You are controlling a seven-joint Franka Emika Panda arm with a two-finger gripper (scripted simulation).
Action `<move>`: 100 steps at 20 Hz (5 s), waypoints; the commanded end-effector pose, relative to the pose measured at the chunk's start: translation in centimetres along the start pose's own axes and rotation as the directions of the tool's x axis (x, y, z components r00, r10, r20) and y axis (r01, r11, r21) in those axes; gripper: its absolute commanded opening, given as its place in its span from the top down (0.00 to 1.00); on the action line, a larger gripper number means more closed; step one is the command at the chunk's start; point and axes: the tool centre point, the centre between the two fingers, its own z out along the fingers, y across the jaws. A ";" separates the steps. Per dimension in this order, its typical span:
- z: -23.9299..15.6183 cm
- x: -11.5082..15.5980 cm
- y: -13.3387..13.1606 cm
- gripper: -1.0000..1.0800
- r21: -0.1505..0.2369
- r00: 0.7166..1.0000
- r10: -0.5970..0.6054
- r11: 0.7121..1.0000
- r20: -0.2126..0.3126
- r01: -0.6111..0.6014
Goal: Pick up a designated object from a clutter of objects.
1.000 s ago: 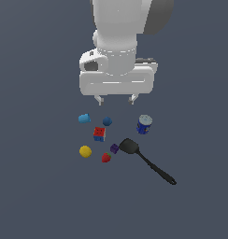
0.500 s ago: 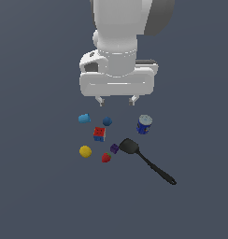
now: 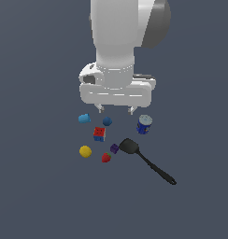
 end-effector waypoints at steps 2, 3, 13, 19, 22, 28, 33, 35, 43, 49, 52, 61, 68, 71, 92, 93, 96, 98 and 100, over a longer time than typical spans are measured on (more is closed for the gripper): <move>1.5 0.5 0.2 0.04 0.003 0.996 0.086 0.996 0.005 -0.086; 2.0 0.7 0.2 0.04 0.004 0.993 0.114 0.993 0.007 -0.114; 7.0 2.2 0.8 0.04 0.000 0.922 0.386 0.922 0.023 -0.386; 10.1 2.8 1.3 0.04 -0.009 0.843 0.536 0.844 0.029 -0.536; 11.6 3.1 1.6 0.04 -0.015 0.795 0.606 0.795 0.031 -0.606; 14.8 3.5 2.2 0.04 -0.029 0.681 0.731 0.682 0.029 -0.731; 17.4 3.7 2.8 0.04 -0.041 0.572 0.820 0.573 0.022 -0.819; 18.5 3.7 3.0 0.04 -0.046 0.526 0.851 0.526 0.018 -0.849; 22.0 3.7 3.9 0.04 -0.060 0.364 0.931 0.364 0.000 -0.930; 23.4 3.6 4.3 0.04 -0.064 0.293 0.956 0.292 -0.009 -0.954; 23.8 3.6 4.4 0.04 -0.065 0.275 0.961 0.274 -0.012 -0.960; 24.8 3.5 4.4 0.04 -0.066 0.273 0.962 0.271 -0.012 -0.960; 28.2 3.2 4.5 0.04 -0.065 0.269 0.963 0.268 -0.013 -0.961; 28.8 3.2 4.5 0.04 -0.065 0.269 0.963 0.268 -0.013 -0.961; 27.1 3.2 3.5 1.00 -0.065 0.269 0.963 0.267 -0.013 -0.961; 26.6 3.2 3.2 1.00 -0.065 0.269 0.963 0.267 -0.013 -0.961; 24.9 3.1 2.2 1.00 -0.065 0.268 0.963 0.267 -0.013 -0.961; 23.4 3.0 1.3 1.00 -0.065 0.268 0.963 0.267 -0.013 -0.961; 21.7 3.0 0.3 1.00 -0.065 0.268 0.963 0.267 -0.013 -0.961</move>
